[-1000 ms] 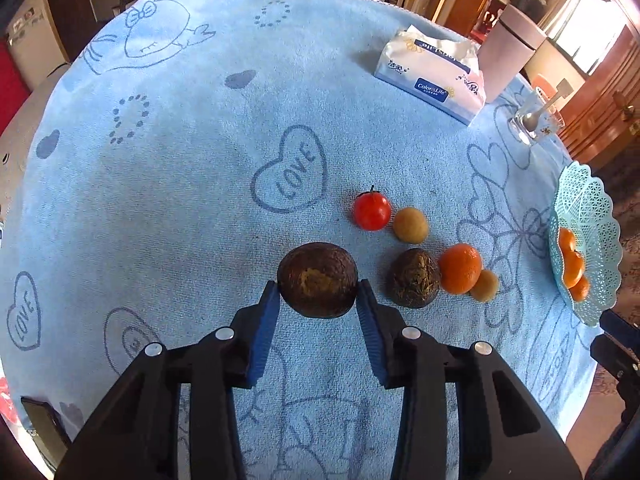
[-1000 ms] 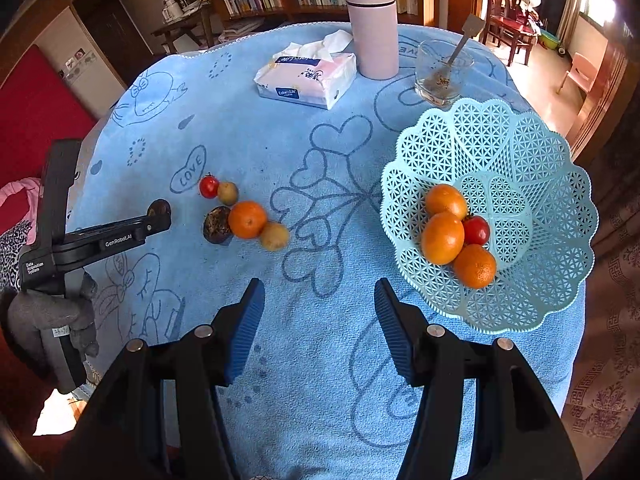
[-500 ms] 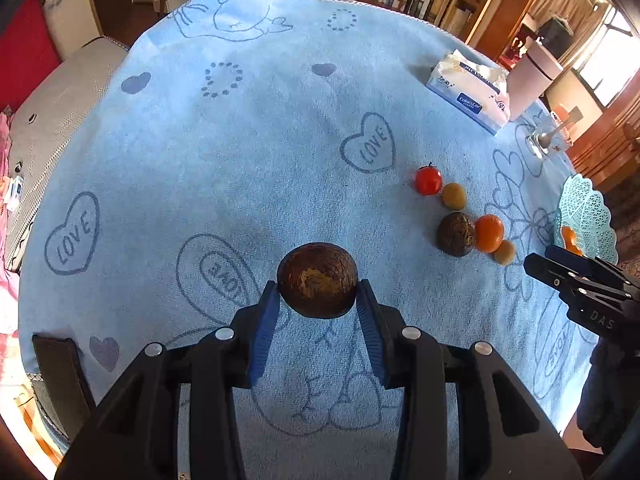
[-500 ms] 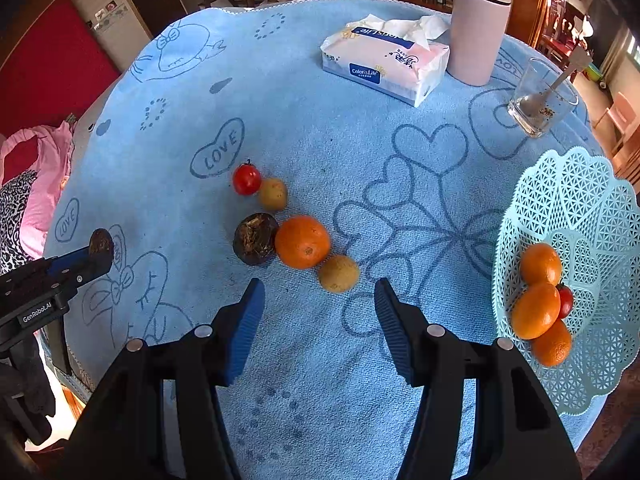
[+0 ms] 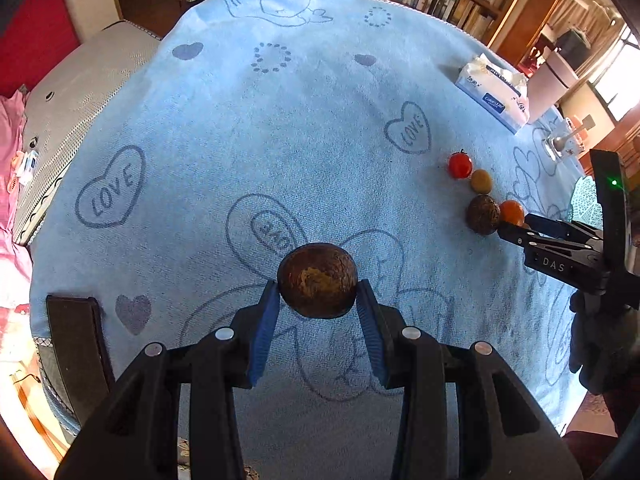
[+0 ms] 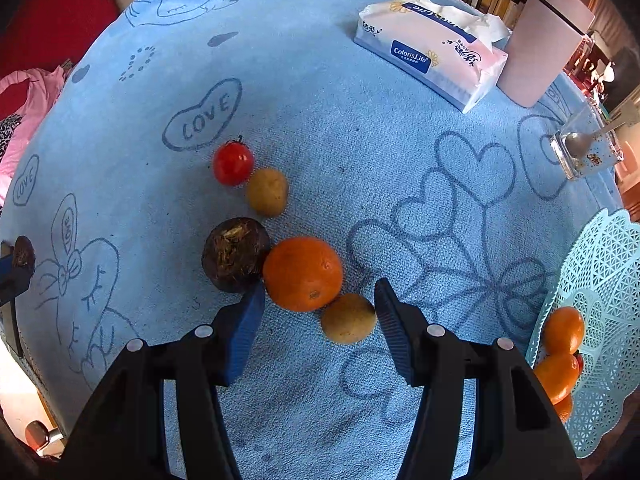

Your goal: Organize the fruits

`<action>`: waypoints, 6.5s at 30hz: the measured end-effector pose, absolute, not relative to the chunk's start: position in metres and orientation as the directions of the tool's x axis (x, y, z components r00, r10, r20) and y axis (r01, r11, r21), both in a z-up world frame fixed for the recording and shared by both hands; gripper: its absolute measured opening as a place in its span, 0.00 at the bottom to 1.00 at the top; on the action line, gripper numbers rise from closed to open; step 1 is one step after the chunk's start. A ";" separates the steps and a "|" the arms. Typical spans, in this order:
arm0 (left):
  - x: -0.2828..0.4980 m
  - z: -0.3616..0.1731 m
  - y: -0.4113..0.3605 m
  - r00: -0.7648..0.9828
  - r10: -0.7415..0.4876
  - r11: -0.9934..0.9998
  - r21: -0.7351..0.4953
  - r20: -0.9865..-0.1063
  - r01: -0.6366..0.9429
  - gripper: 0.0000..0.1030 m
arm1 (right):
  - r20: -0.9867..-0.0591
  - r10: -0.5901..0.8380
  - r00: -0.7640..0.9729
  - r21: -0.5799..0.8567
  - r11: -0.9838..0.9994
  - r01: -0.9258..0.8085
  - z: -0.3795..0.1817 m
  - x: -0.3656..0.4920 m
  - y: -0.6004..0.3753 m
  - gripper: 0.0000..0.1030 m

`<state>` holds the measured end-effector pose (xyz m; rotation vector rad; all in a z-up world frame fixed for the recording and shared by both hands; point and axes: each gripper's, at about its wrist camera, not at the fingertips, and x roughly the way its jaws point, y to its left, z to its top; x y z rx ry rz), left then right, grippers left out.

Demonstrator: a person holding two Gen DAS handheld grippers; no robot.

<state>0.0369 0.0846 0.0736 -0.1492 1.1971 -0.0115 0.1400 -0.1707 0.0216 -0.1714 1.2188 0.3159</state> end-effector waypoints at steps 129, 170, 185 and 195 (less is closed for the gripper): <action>0.082 0.084 -0.219 0.330 -0.333 0.886 -0.173 -0.883 0.430 0.40 | -0.870 -0.031 0.492 0.146 0.937 0.318 0.104 -0.021 -0.479 0.55; 0.106 0.087 -0.155 0.371 -0.220 0.959 -0.131 -0.902 0.251 0.65 | -0.884 0.208 0.418 0.260 0.963 0.070 0.082 -0.004 -0.390 0.58; 0.120 0.039 -0.099 0.329 -0.135 0.987 -0.099 -0.935 0.125 0.65 | -0.908 0.223 0.355 0.247 0.969 0.021 0.068 -0.008 -0.361 0.58; 0.133 0.023 -0.086 0.312 -0.145 0.989 -0.124 -0.939 0.086 0.40 | -0.923 0.198 0.331 0.215 0.977 0.014 0.066 -0.007 -0.359 0.58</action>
